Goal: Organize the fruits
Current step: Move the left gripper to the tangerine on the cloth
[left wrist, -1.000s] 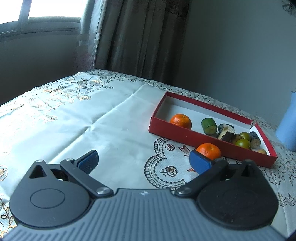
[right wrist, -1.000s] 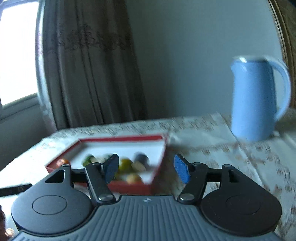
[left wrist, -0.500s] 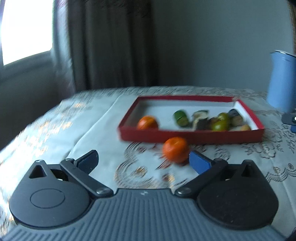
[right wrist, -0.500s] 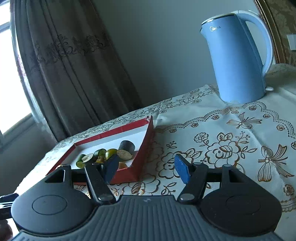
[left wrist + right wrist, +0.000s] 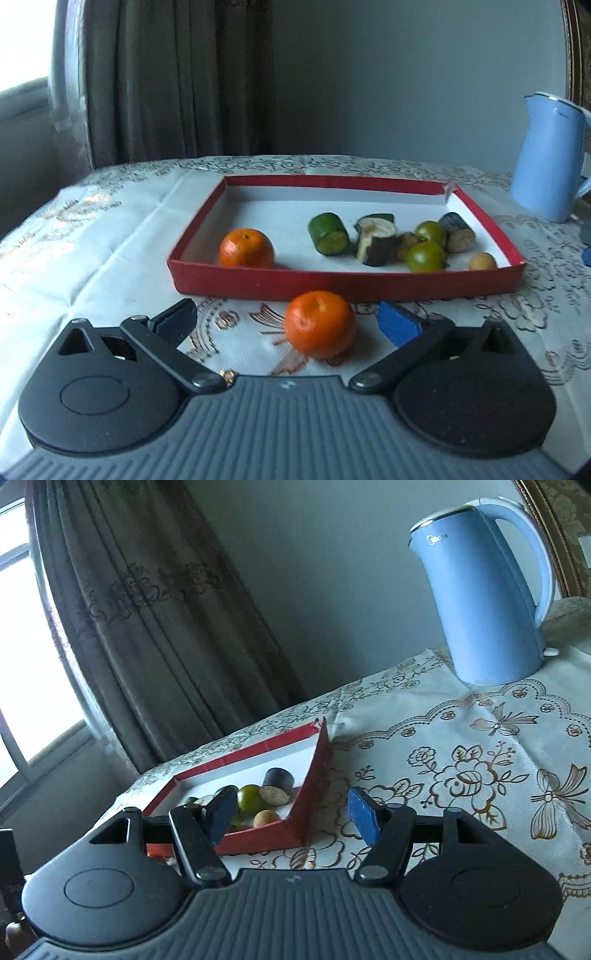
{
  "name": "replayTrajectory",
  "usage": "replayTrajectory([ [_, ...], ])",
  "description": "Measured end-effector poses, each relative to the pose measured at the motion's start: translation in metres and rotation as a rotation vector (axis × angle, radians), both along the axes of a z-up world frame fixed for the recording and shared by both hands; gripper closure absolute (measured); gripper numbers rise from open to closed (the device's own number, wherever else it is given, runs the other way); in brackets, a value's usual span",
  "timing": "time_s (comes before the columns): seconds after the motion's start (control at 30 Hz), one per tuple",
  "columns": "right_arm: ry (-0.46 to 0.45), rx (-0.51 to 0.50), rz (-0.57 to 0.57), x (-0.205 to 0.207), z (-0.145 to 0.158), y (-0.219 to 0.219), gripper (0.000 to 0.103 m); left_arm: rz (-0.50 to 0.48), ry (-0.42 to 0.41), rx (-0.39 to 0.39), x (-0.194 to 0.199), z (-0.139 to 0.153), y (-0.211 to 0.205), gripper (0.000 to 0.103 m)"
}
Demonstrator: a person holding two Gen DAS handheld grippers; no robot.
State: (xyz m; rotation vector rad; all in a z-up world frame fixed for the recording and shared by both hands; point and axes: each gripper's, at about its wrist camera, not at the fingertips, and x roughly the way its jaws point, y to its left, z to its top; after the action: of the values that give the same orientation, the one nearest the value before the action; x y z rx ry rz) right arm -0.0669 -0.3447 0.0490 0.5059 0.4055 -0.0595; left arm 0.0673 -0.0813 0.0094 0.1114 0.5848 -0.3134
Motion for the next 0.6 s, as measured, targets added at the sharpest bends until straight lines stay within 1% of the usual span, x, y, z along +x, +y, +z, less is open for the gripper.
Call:
replayTrajectory([
  [0.2,-0.008,0.018,0.016,-0.001,0.001,0.0,0.037,-0.02,-0.034,0.047,0.001,-0.003,-0.009,0.001],
  [0.27,-0.01,0.02,0.02,-0.001,0.001,0.001,0.037,-0.031,-0.046,0.076,0.001,-0.005,-0.015,0.001],
  [0.37,-0.008,0.019,0.024,0.0,0.001,0.002,0.037,-0.047,-0.045,0.099,0.002,-0.009,-0.021,0.0],
  [0.43,-0.005,0.017,0.025,0.0,0.001,0.002,0.037,-0.035,-0.033,0.115,0.006,-0.012,-0.024,0.0],
  [0.53,0.0,0.012,0.023,0.001,0.0,0.002,0.037,-0.008,0.025,0.135,0.016,-0.017,-0.025,0.002],
  [0.6,0.003,0.007,0.021,0.002,-0.001,0.002,0.037,0.016,0.056,0.114,0.022,-0.018,-0.021,0.003],
])
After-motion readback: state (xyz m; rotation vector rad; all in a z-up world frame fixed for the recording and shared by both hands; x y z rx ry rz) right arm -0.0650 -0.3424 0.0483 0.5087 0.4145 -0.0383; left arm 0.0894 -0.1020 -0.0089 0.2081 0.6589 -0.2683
